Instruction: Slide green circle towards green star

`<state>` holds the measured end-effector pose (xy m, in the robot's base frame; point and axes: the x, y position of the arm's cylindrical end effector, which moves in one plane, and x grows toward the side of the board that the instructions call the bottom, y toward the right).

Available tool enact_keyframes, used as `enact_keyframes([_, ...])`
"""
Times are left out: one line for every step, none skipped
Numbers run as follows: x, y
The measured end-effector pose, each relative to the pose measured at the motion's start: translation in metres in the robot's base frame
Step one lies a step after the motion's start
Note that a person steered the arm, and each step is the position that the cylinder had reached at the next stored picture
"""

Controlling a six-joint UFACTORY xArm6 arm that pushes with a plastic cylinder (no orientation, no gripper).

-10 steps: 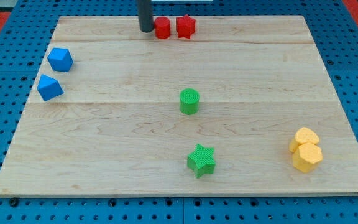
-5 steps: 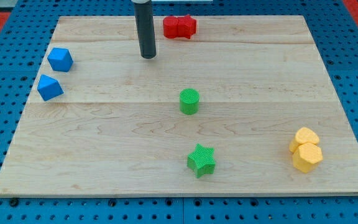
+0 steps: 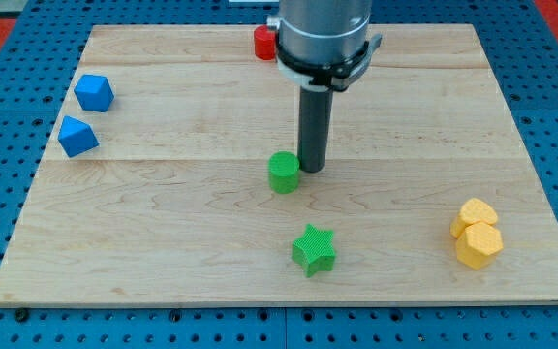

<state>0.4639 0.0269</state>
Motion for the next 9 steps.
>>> enact_keyframes([0.020,-0.008])
enact_keyframes([-0.007,-0.006])
enact_keyframes([-0.015,-0.038])
enact_keyframes([0.018,-0.049])
enact_keyframes([0.016,-0.049])
enact_keyframes([-0.002,-0.062])
enact_keyframes([0.024,-0.071])
enact_keyframes([0.055,-0.071])
enact_keyframes([0.043,-0.069])
